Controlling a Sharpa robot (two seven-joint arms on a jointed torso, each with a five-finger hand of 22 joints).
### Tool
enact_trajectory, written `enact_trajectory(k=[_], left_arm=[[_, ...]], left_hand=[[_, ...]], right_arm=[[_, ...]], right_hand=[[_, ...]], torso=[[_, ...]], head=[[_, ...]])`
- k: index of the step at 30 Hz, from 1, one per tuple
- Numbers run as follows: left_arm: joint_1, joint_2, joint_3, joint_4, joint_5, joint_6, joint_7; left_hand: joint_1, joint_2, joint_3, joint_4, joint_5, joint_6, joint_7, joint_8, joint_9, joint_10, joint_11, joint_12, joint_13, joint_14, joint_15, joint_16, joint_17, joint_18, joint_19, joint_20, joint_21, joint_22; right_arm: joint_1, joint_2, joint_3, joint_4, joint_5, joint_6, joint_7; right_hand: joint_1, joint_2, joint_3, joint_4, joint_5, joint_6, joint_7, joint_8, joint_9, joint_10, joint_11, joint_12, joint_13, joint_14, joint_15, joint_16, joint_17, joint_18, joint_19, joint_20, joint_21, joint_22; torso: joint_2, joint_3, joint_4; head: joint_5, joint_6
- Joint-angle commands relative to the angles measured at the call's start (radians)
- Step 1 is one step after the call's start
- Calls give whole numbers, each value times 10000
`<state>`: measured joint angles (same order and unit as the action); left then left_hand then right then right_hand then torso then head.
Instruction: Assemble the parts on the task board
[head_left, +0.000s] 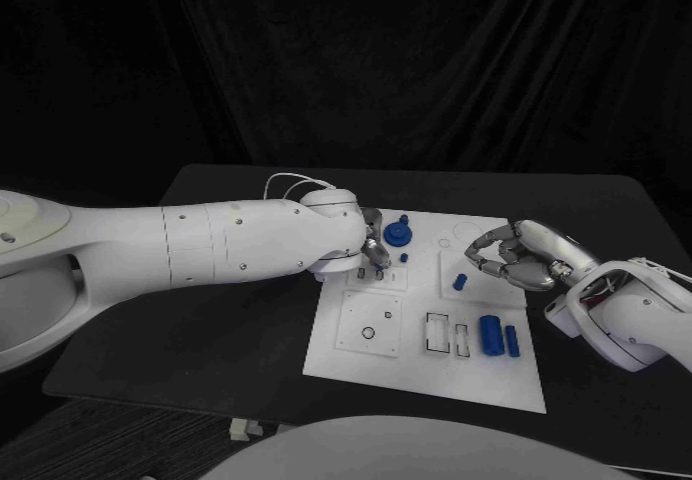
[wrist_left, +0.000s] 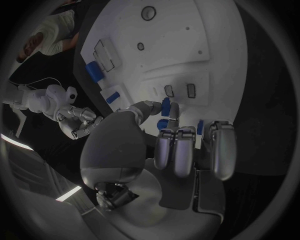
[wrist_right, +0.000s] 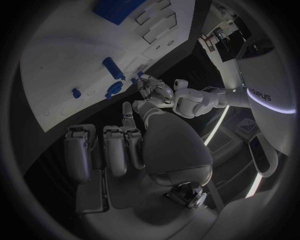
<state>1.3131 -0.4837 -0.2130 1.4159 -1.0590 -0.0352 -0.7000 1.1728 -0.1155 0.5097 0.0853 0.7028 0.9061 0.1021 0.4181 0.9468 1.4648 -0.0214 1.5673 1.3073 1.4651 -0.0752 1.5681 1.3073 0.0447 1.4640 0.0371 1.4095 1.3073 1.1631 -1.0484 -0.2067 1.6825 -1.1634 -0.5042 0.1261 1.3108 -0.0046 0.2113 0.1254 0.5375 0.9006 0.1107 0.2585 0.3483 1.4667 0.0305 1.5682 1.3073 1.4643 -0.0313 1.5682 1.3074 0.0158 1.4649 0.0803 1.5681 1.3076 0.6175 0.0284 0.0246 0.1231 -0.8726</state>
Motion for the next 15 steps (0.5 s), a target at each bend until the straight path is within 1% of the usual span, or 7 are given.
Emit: enact_trajectory(k=[1, 7, 11, 15], left_arm=[[-25, 16, 8, 100, 307, 329, -346], [-31, -87, 8, 319, 223, 424, -348], [-41, -196, 8, 481, 114, 390, -343], [-57, -260, 7, 553, 24, 376, -339]], left_hand=[[41, 87, 978, -938, 59, 505, -528, 71, 784, 1060, -75, 35, 2635, 1057, -56, 27, 2635, -89, 487, -72, -10, 2164], [25, 89, 1022, -968, 59, 499, -529, 76, 796, 1060, -79, 35, 2635, 1057, -61, 27, 2635, -86, 482, -77, -21, 2160], [21, 93, 1034, -976, 52, 493, -528, 75, 799, 1060, -79, 35, 2635, 1057, -62, 27, 2635, -86, 481, -78, -23, 2160], [10, 105, 1064, -993, 25, 477, -526, 74, 808, 1060, -79, 35, 2635, 1057, -64, 27, 2635, -81, 473, -81, -43, 2154]], right_arm=[[-49, 8, 4, 38, 71, -11, -171], [-66, -12, 3, 64, 73, -20, -190], [-71, -37, 3, 77, 73, -30, -205], [-73, -42, 3, 85, 74, -32, -211]], right_hand=[[119, 34, 75, -15, 61, 8, 32, -29, -2, 1041, 78, 26, 2635, 1065, 86, 26, 2634, -146, 1032, 76, -5, 2616], [119, 34, 75, -15, 61, 8, 32, -29, -2, 1041, 78, 26, 2635, 1065, 86, 26, 2634, -146, 1032, 76, -5, 2616], [134, 35, 87, -30, 63, 8, 34, -27, -1, 1041, 79, 26, 2635, 1065, 86, 26, 2634, -142, 1023, 77, -16, 2611], [134, 35, 87, -30, 63, 8, 34, -27, -1, 1041, 79, 26, 2635, 1065, 86, 26, 2634, -142, 1023, 77, -16, 2611]], torso=[[13, -2, -2], [7, -2, -2], [1, -4, 6], [-2, -4, -5]], head=[[9, 0], [-6, 0], [-51, 0], [-27, 0]])
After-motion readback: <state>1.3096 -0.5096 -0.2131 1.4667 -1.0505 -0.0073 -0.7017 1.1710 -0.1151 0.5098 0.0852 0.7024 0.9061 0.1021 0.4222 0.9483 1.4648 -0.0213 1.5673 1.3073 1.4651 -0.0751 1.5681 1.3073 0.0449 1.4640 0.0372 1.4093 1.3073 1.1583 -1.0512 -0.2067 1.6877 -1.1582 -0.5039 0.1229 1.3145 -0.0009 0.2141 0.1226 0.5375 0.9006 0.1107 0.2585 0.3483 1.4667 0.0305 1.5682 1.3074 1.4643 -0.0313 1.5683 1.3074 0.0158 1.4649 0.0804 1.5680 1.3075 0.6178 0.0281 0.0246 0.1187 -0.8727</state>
